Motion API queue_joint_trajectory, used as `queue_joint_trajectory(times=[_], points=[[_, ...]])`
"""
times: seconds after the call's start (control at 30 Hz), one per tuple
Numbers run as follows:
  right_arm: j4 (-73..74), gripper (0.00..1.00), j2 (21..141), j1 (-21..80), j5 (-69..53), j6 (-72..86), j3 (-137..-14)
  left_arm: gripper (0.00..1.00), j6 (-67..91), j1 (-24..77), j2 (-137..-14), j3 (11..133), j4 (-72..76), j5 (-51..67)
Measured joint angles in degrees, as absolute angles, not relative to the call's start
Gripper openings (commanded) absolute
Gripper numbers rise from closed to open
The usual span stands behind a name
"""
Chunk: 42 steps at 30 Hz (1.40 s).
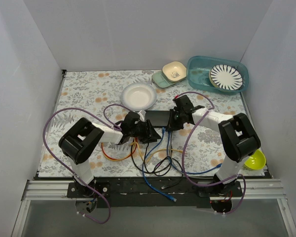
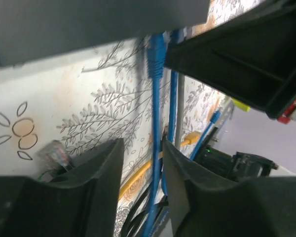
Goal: Pull the plug from the switch port
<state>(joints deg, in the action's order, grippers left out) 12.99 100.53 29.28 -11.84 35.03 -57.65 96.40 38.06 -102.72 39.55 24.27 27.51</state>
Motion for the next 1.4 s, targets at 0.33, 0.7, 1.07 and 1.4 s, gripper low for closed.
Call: queue_joint_trajectory(times=[0.33,0.7,1.07,1.4], points=[[16.91,0.37,82.35,28.4,-6.07,31.14,-56.18,0.52,90.52,36.73,-90.52,48.62,3.44,14.76],[-0.43,0.49,83.94,19.2,-15.94,36.14,-35.38,0.44,89.78,32.38,-110.85,66.74,3.9,17.67],[-17.85,0.5,90.7,19.35,-21.69,43.4,-33.45,0.42,89.73,31.97,-116.71,71.5,4.75,25.26],[-25.41,0.33,94.89,18.52,-23.16,48.73,-32.73,0.42,89.91,31.94,-115.33,68.34,6.39,26.35]])
